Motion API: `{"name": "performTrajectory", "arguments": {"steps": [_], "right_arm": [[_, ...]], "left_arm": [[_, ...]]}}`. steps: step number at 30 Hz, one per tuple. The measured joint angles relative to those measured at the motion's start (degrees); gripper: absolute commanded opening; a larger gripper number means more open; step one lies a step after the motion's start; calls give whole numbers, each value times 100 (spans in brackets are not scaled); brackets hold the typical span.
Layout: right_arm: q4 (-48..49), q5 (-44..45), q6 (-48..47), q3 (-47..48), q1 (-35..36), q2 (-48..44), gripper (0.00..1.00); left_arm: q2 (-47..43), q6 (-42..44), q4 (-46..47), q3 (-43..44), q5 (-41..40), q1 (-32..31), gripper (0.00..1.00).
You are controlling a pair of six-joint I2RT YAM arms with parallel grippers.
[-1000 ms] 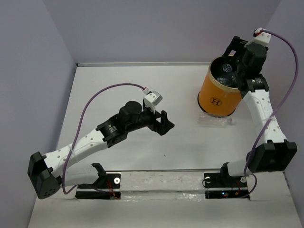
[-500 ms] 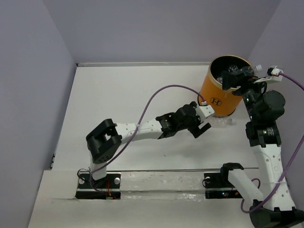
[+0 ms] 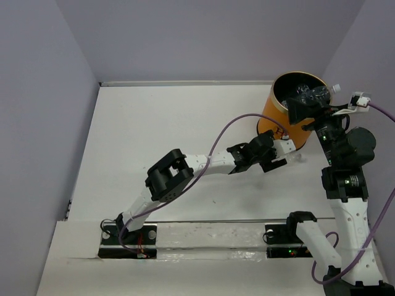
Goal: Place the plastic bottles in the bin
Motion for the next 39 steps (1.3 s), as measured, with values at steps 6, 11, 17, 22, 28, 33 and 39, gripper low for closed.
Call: {"name": "performTrajectory", "arguments": {"steps": [6,11,17,22,28,33,39], "right_arm": [[-9,-234,74,-79,0,13,93],[-7,-326,74,-81,0,-90,93],[0,-354,98,-81,0,-238,92],[31,-365,120,-83,0,-299,92],[42,-334,186,-339,0,-409,96],[11,-391,479,-802,0,-485,100],[-94,-715,907,-1377,0,-490,100]], "left_arm": [[772,227,-175,835,37,2,99],[1399,273,-479,1414,170,2,99],[1434,219,-549,1272,280,0,68],[800,79,-330,247,251,-9,50],[-446,-520,-55,-1521,-4,-55,47],[-1934,-1235,278,-3067,-205,-79,47],[-3589,-2124,706,-3818,-481,-74,47]]}}
